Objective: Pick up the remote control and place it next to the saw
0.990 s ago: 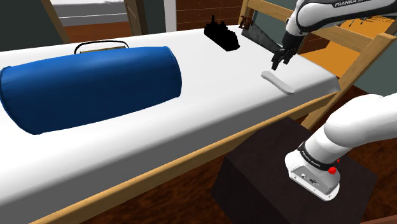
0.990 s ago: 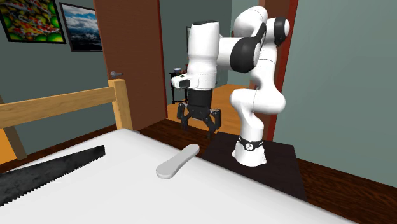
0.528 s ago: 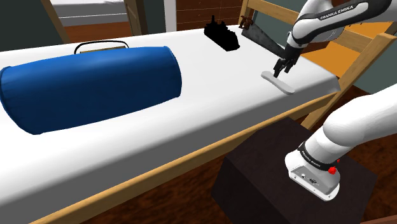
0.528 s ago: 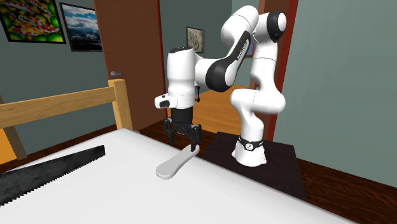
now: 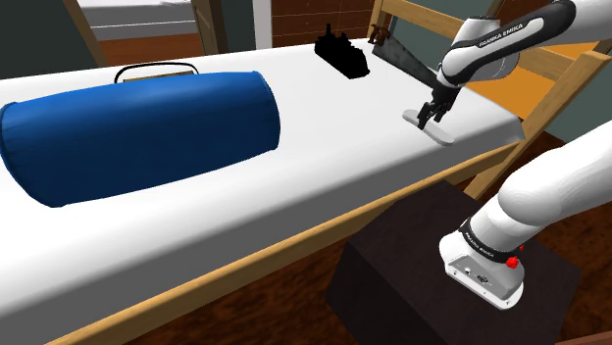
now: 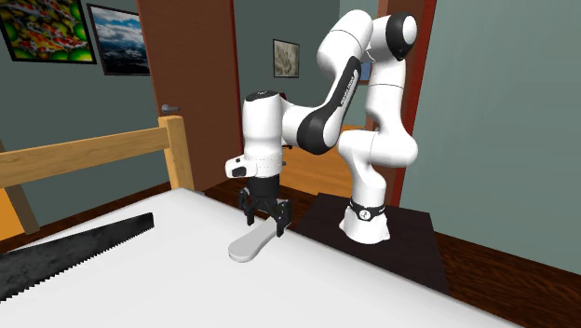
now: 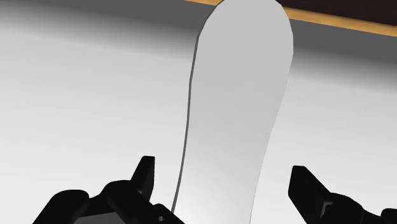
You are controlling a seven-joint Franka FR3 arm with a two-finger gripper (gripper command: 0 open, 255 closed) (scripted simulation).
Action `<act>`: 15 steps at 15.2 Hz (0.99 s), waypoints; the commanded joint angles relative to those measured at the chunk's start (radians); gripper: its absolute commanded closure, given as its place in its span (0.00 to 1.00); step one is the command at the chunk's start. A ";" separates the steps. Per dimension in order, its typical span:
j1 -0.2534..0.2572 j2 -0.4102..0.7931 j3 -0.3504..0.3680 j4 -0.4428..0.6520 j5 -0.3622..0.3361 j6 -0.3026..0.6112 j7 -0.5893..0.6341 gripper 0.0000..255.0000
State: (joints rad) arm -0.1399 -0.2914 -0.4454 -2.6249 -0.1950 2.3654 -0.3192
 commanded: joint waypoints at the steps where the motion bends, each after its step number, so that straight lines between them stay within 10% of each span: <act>1: 0.001 0.011 -0.004 -0.004 0.002 0.016 -0.003 0.00; 7: 0.001 0.011 -0.004 -0.004 0.003 0.016 -0.003 0.00; 8: 0.001 0.011 -0.004 -0.004 0.003 0.016 -0.003 1.00; 15: 0.001 0.011 -0.004 -0.004 0.002 0.016 -0.003 1.00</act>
State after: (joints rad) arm -0.1390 -0.2804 -0.4491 -2.6290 -0.1924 2.3813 -0.3224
